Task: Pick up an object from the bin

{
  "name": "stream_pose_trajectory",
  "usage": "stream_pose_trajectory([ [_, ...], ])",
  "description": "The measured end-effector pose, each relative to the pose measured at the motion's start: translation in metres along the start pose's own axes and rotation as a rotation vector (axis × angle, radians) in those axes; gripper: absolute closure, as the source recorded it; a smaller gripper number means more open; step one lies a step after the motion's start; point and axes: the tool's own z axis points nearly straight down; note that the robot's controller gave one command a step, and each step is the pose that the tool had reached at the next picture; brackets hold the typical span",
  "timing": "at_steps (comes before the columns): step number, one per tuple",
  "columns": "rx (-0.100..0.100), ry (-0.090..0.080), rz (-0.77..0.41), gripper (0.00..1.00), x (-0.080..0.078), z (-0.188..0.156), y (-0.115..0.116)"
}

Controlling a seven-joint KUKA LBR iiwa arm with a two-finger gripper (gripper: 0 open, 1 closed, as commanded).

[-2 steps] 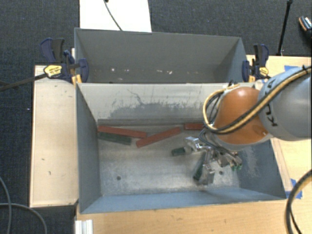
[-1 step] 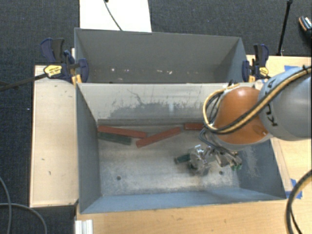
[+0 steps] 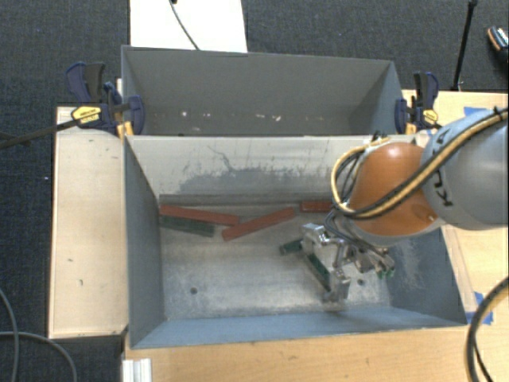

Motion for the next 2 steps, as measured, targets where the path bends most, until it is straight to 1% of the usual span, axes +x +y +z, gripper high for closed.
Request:
stream_pose_trajectory([
  [1, 0.002, -0.008, 0.032, 0.0, -0.0719, -0.0009, -0.0213],
  [2, 0.0, -0.002, 0.032, 1.0, -0.0689, -0.0006, -0.0203],
])
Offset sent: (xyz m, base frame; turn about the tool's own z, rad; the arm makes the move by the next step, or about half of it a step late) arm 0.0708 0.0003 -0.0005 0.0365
